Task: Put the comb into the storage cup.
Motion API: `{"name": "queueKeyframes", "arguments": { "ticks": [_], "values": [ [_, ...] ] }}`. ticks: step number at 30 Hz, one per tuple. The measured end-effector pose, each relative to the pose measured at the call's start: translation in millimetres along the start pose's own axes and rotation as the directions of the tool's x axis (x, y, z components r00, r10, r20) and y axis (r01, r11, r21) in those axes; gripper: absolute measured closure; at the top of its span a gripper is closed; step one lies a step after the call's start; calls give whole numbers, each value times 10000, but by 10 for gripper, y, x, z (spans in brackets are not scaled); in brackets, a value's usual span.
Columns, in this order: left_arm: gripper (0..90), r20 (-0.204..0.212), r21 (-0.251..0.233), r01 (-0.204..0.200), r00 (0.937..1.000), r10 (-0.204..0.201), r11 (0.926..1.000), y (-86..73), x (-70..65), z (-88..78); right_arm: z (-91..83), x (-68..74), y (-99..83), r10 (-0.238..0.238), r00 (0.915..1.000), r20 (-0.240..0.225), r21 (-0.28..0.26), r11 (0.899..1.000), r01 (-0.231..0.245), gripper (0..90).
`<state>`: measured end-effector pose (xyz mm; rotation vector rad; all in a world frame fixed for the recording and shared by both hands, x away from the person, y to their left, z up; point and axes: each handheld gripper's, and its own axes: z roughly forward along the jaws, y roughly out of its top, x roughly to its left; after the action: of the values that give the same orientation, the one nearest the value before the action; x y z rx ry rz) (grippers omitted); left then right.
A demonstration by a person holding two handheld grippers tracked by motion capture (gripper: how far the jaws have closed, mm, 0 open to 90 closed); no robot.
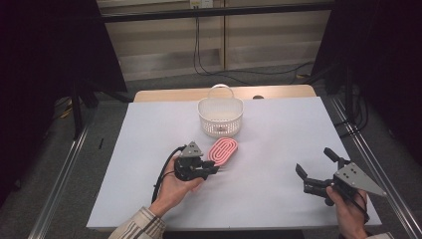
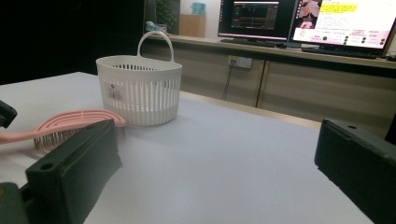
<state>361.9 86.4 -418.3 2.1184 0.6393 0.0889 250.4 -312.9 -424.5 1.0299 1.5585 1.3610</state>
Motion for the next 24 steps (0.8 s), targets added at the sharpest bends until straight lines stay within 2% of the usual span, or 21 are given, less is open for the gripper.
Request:
{"name": "queueKeyframes", "arguments": {
  "ticks": [1, 3, 4, 6, 7, 8, 11, 12, 14, 16, 22, 24],
  "values": [
    [701, -45, 5, -27, 10000, 27, 10000, 4, 4, -9, 0, 0, 0, 0, 10000, 0, 0, 10000, 0, 0],
    [604, -91, -101, 34, 10000, -35, 9999, 3, 9, -7, 1, 0, -1, 16, 10000, 8, -11, 10000, -16, 0],
    [547, -376, -162, 21, 9993, -28, 9999, 6, 8, -5, 2, -1, -1, 29, 10000, 14, -9, 10000, -29, 0],
    [454, -465, -322, 43, 9989, -58, 9995, 8, 10, -11, 1, -1, -1, 28, 10000, 21, 13, 10000, -28, 0],
    [454, -523, -346, 38, 9986, -56, 9994, 13, 16, -21, 1, -1, -1, 28, 10000, 21, 13, 10000, -28, 0],
    [345, -623, -621, 131, 9979, -170, 9980, 20, 19, -38, -1, -2, 0, 2, 10000, 4, -9, 10000, -2, 0],
    [216, -780, -757, 186, 9967, -245, 9970, 28, 24, -56, 0, -1, -1, 28, 10000, 14, -7, 10000, -28, 0],
    [216, -792, -853, 201, 9965, -269, 9962, 32, 34, -60, -2, -1, -1, 24, 10000, 2, 5, 10000, -24, 0],
    [142, -813, -976, 384, 9956, -464, 9945, 41, 40, -77, -2, -2, 0, 15, 10000, 3, 0, 10000, -15, 0],
    [101, -989, -1239, 336, 9940, -460, 9917, 66, 50, -124, -1, -2, -1, 19, 10000, -4, 0, 10000, -19, 0],
    [52, -982, -1524, 572, 9925, -727, 9867, 126, 101, -235, -2, -1, 0, -5, 10000, -27, -15, 10000, 5, 0],
    [38, -953, -1389, 504, 9934, -640, 9890, 127, 143, -237, -1, 1, 1, -7, 10000, -38, -20, 10000, 7, 0]
  ]
}}
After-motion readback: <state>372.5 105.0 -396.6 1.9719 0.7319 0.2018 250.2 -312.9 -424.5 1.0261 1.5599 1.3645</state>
